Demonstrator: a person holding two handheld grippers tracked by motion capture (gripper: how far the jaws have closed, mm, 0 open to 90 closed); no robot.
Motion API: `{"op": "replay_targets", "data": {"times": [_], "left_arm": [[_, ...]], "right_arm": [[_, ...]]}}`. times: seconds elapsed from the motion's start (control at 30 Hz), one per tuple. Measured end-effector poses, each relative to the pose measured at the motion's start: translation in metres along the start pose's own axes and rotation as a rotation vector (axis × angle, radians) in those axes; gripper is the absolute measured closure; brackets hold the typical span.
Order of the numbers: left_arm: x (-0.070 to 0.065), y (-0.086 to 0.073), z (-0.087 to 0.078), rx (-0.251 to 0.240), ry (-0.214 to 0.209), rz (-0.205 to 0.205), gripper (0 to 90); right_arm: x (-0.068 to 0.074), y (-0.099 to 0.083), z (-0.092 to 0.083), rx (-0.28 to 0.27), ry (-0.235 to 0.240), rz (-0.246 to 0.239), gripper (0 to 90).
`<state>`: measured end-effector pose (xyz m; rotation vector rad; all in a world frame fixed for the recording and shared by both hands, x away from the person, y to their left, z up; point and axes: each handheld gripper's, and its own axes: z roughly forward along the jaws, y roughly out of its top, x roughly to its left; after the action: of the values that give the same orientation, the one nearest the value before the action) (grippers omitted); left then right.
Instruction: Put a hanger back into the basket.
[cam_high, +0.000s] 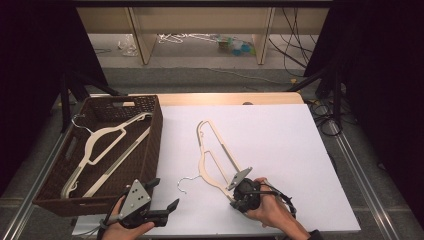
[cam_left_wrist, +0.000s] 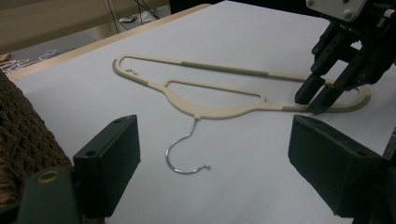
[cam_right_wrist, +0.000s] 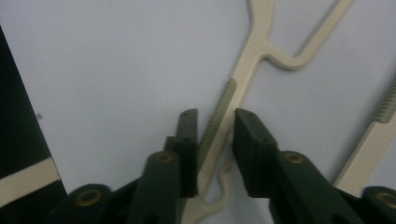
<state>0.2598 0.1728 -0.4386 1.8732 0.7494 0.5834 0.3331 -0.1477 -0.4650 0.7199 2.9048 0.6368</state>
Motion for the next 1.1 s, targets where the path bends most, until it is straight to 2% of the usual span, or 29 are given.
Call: {"op": "replay_targets", "data": {"times": [0.13,0.23,0.3,0.37,0.5,0.6,0.63,0.83,1.03,1.1], "left_arm": [[0.001,0.0,0.0,-0.008,-0.006,-0.001,16.7],[0.001,0.0,-0.001,-0.002,-0.002,0.001,16.8],[0.0,0.0,0.0,-0.008,-0.008,-0.003,16.8],[0.0,0.0,0.0,-0.004,-0.012,0.009,16.9],[-0.001,0.0,-0.001,0.006,-0.01,0.011,17.0],[-0.002,0.0,0.0,0.008,-0.011,0.011,17.1],[-0.002,-0.001,0.001,0.007,-0.02,0.007,17.1],[-0.003,0.0,0.003,0.022,-0.022,0.024,17.3],[-0.003,0.0,0.004,0.02,-0.022,0.032,17.3],[-0.003,0.0,0.004,0.02,-0.023,0.032,17.3]], "right_arm": [[-0.009,-0.005,-0.004,0.02,0.011,0.03,75.5],[-0.019,-0.012,-0.01,0.054,0.005,0.057,76.4],[-0.024,-0.016,-0.013,0.072,-0.004,0.052,76.7],[-0.026,-0.019,-0.015,0.081,-0.004,0.051,76.9],[-0.039,-0.037,-0.026,0.129,0.014,0.057,77.9],[-0.042,-0.043,-0.03,0.131,0.026,0.063,78.2],[-0.045,-0.045,-0.03,0.124,0.039,0.085,78.0],[-0.044,-0.04,-0.028,0.123,0.03,0.099,75.2],[-0.04,-0.033,-0.025,0.176,-0.012,0.114,75.6],[-0.039,-0.032,-0.025,0.184,-0.011,0.115,75.6]]}}
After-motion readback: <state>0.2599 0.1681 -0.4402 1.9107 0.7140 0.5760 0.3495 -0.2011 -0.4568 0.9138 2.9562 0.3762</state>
